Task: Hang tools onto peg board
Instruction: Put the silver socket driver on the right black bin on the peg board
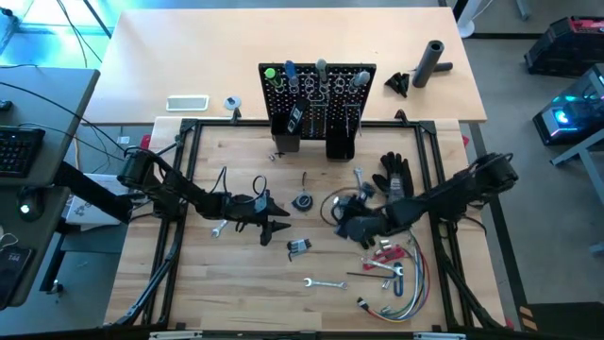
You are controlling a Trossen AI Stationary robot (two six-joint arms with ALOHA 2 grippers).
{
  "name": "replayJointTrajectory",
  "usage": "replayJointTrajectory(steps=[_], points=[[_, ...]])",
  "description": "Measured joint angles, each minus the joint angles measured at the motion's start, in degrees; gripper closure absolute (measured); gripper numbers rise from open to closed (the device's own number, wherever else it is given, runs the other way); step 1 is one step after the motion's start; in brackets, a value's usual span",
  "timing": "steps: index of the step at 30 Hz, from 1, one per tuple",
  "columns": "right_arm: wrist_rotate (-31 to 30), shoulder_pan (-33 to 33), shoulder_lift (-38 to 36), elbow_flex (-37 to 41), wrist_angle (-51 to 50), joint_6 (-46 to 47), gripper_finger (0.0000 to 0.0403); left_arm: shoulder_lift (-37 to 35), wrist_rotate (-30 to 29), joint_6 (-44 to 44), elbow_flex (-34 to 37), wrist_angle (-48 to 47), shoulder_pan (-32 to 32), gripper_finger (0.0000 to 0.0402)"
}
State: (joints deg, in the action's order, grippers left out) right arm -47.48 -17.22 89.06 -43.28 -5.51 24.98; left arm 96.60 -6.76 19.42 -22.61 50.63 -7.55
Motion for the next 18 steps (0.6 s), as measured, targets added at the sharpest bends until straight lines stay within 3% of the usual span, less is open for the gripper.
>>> replayJointTrajectory(steps=[7, 18], points=[[0.3, 10.9, -6.6, -0.1, 0.2, -11.3, 0.033, 0.0, -0.5, 0.0, 0.0, 0.0, 0.0, 0.0213], [17.0, 29.7, -7.7, -0.1, 8.4, -22.4, 0.033, 0.0, -1.5, -0.1, 0.0, 0.0, 0.0, 0.0213]])
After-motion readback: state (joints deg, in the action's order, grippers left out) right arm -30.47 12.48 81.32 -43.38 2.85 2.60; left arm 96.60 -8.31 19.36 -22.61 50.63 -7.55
